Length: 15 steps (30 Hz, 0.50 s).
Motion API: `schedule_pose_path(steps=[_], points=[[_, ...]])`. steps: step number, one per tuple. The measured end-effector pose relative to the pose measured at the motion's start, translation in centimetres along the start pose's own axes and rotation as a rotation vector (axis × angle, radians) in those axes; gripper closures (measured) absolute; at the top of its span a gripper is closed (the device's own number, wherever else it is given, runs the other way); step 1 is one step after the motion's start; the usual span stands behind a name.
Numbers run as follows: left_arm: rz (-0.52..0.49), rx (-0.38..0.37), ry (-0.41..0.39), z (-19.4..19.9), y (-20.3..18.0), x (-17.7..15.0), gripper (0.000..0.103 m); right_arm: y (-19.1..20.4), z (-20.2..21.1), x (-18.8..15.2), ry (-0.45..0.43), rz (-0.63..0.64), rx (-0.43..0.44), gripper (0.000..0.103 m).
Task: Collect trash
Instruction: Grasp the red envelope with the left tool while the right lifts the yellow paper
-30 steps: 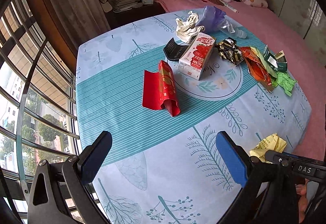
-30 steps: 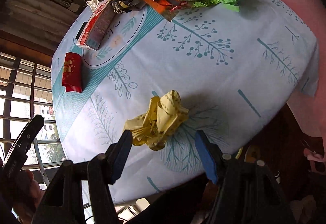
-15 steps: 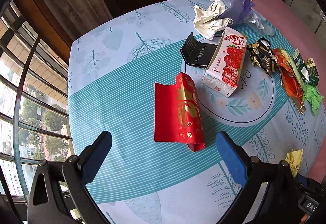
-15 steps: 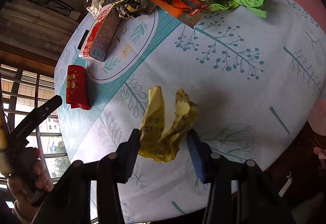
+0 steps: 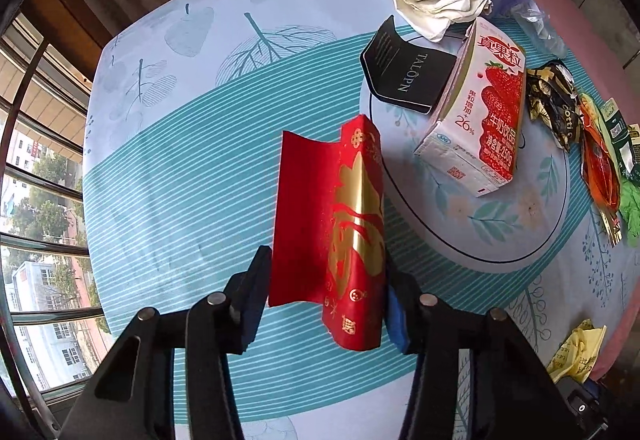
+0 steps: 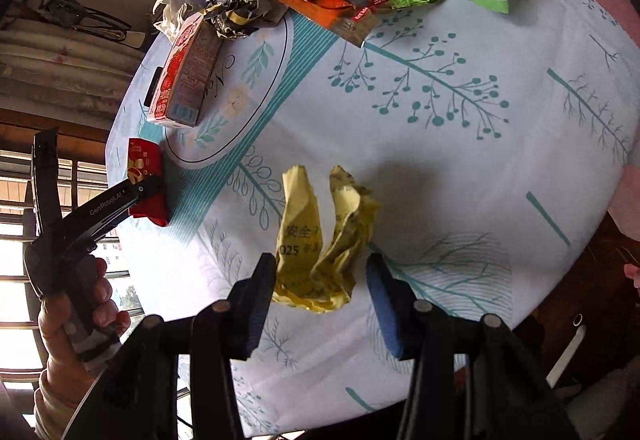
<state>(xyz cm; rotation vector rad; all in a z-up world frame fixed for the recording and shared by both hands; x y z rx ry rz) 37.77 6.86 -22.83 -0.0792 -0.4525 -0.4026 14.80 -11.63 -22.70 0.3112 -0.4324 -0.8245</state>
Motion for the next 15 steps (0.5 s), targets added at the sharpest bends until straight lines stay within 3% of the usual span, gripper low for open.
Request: schedule_pose_path(steps=[1,6,7,9,15], points=[[0.0,-0.004,0.001,0.0,0.0,-0.2,0.071,0.0,-0.1,0.0,-0.001,-0.003,0.004,0.056],[0.004,-0.044,-0.017,1.1,0.1,-1.2,0.088,0.5,-0.8,0.2,-0.005,0.018,0.024,0.056],[0.008,-0.055,-0.017,1.4,0.0,-1.5,0.088,0.6,-0.9,0.2,-0.004,0.021,0.031,0.056],[0.018,-0.075,-0.033,2.7,-0.2,-2.2,0.088,0.9,-1.1,0.2,0.005,0.035,0.044,0.068],[0.042,-0.126,-0.072,7.5,-1.7,-5.2,0.088,2.2,0.2,0.2,0.002,0.143,0.085,0.072]])
Point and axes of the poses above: each gripper's, at about its wrist camera, not at the fingertips, and z roughly against the way its jaws point, y to its left, x to its top, the point moved 4 cm from there along -z, roughly the way its jaws point, and after that the axes turned 12 degrees about -y, right-handed, at the moved point
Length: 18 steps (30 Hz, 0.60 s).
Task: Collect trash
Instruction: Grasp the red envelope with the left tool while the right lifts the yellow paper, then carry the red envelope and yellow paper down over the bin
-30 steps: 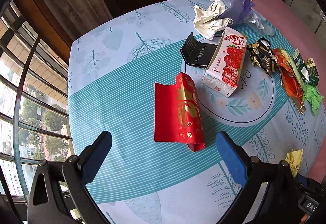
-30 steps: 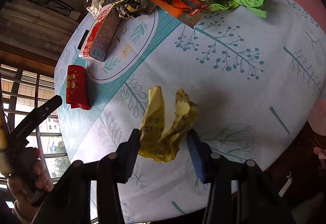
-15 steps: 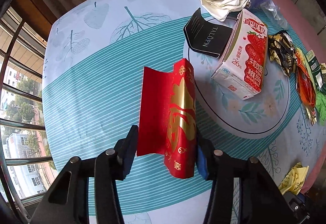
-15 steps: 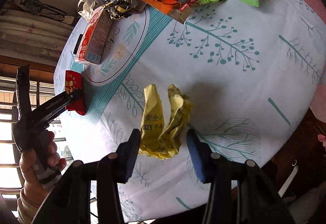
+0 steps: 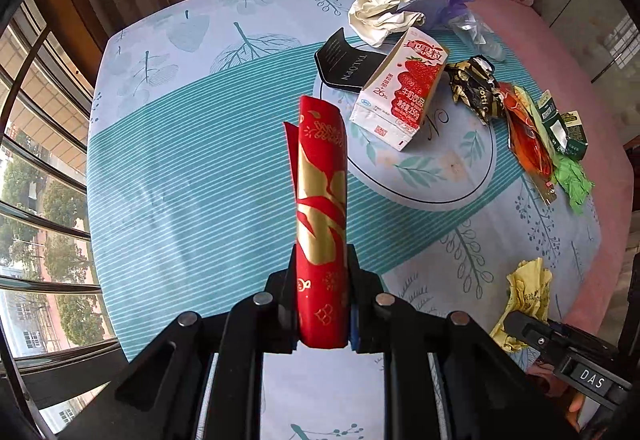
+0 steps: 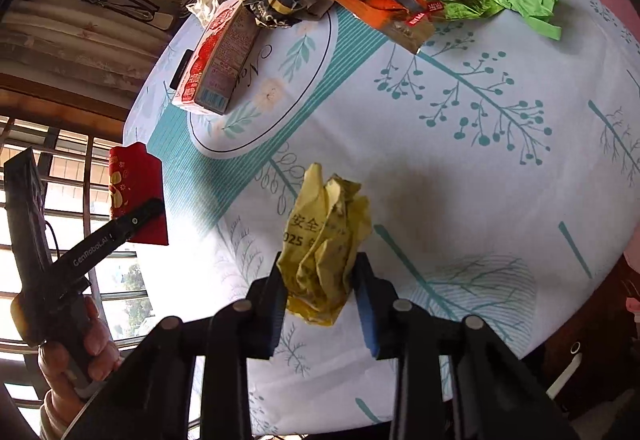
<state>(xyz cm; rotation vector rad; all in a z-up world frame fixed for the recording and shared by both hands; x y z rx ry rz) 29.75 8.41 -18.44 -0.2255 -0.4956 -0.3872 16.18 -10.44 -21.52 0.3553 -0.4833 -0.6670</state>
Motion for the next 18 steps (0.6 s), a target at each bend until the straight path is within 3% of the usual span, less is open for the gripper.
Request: schedule_pose_path(steps=[10,18], points=[[0.075,0.005,-0.057,7.7,-5.8,-3.8,0.088,-0.1,4.9,0.5,0.007,0.19,0.094,0.072],[0.218,0.04,-0.091,11.5,-13.4,-9.8,0.088,-4.1,8.4,-0.3,0.102,0.379,0.2,0.072]])
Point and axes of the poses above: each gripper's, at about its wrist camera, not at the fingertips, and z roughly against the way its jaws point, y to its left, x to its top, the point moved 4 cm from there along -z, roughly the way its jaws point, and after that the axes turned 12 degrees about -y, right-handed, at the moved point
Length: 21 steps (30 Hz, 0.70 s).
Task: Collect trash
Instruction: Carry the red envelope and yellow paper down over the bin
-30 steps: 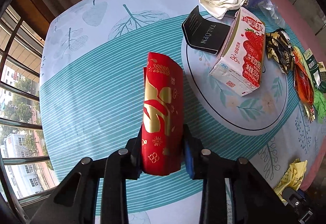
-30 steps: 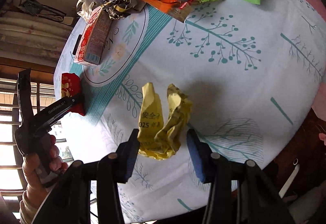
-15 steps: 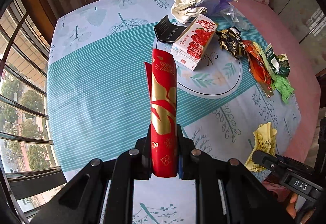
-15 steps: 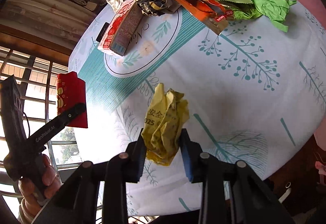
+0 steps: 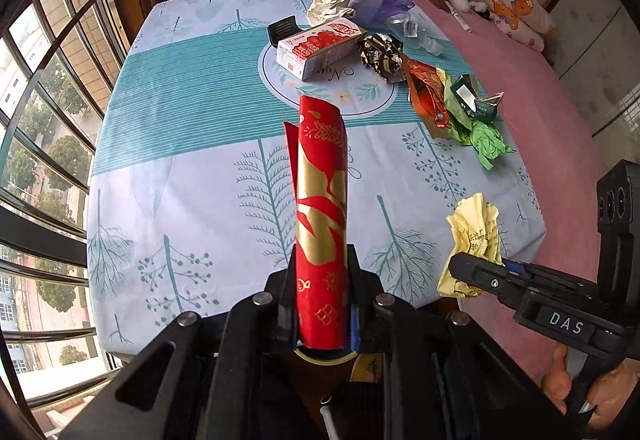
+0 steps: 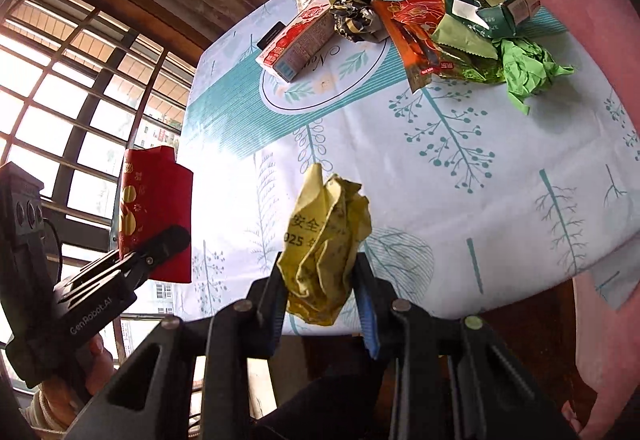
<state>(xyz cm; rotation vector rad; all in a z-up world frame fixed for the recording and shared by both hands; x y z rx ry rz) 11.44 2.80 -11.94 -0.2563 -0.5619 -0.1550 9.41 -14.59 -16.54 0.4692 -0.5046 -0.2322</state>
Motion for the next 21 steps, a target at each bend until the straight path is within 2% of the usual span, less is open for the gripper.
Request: schedule_pose_path(steps=[5,14,21], points=[[0.043,0.019,-0.019,1.1,-3.4,-5.2,0.088,-2.6,1.9,-3.3,0.056,0.131,0.035,0.072],[0.016,0.099,0.106,-1.6,-5.8,-13.8,0.087,-7.2,0.2,-10.7,0.222,0.161,0.018,0.072],[-0.037,0.104,0.199,-5.9,-5.8,-20.0,0.086,-10.1,-3.6,-15.6,0.268,0.157,-0.037,0.072]])
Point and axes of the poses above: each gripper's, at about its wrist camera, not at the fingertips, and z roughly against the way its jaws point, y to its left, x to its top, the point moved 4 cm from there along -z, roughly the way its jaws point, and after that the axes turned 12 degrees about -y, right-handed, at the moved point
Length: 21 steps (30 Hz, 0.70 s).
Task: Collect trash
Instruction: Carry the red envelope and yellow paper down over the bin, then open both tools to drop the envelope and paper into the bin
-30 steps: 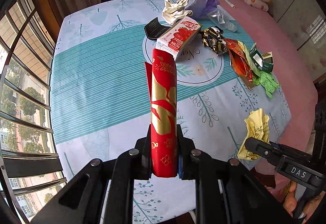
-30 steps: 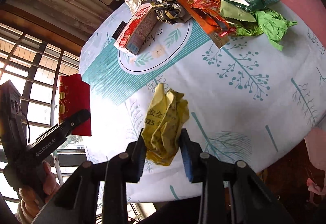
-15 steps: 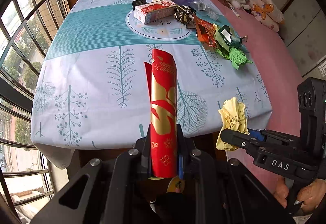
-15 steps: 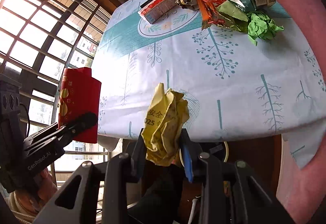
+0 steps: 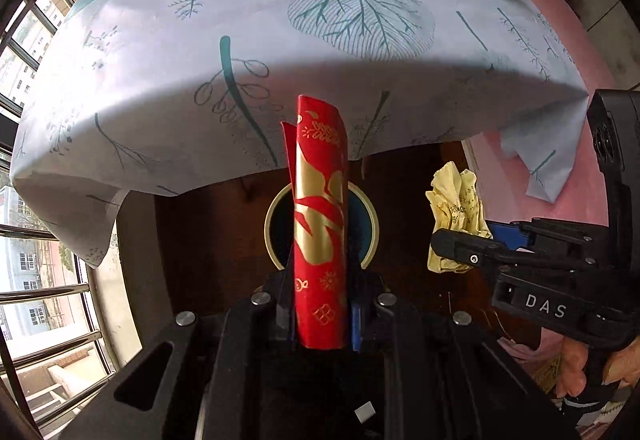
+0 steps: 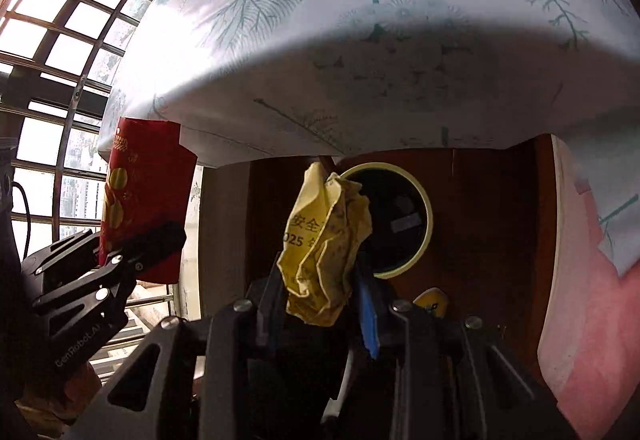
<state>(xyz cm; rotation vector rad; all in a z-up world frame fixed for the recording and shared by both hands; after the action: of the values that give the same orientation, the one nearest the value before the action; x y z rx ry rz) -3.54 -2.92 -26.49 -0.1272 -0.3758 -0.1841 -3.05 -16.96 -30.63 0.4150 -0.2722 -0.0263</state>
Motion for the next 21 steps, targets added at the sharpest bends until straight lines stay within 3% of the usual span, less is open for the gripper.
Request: schedule_pose_path(steps=[11,15,18,21], points=[[-0.078,-0.02,0.074,-13.5,0.3,-6.0,0.084,-4.6,-10.7,-5.3,-0.02,-0.101,-0.073,0.071],[-0.051,-0.022,0.08,-17.2,1.1,-7.3,0.081,-5.9,-14.9,-6.9,-0.006,-0.103,-0.086,0.069],[-0.021,-0.021,0.068,-19.2,2.0,-7.6,0.068,-6.5,-17.3,-7.4,0.0,-0.093,-0.093,0.068],[-0.006,-0.008,0.051,-20.2,2.6,-7.5,0.04,-6.6,-19.1,-7.5,0.011,-0.101,-0.094,0.065]])
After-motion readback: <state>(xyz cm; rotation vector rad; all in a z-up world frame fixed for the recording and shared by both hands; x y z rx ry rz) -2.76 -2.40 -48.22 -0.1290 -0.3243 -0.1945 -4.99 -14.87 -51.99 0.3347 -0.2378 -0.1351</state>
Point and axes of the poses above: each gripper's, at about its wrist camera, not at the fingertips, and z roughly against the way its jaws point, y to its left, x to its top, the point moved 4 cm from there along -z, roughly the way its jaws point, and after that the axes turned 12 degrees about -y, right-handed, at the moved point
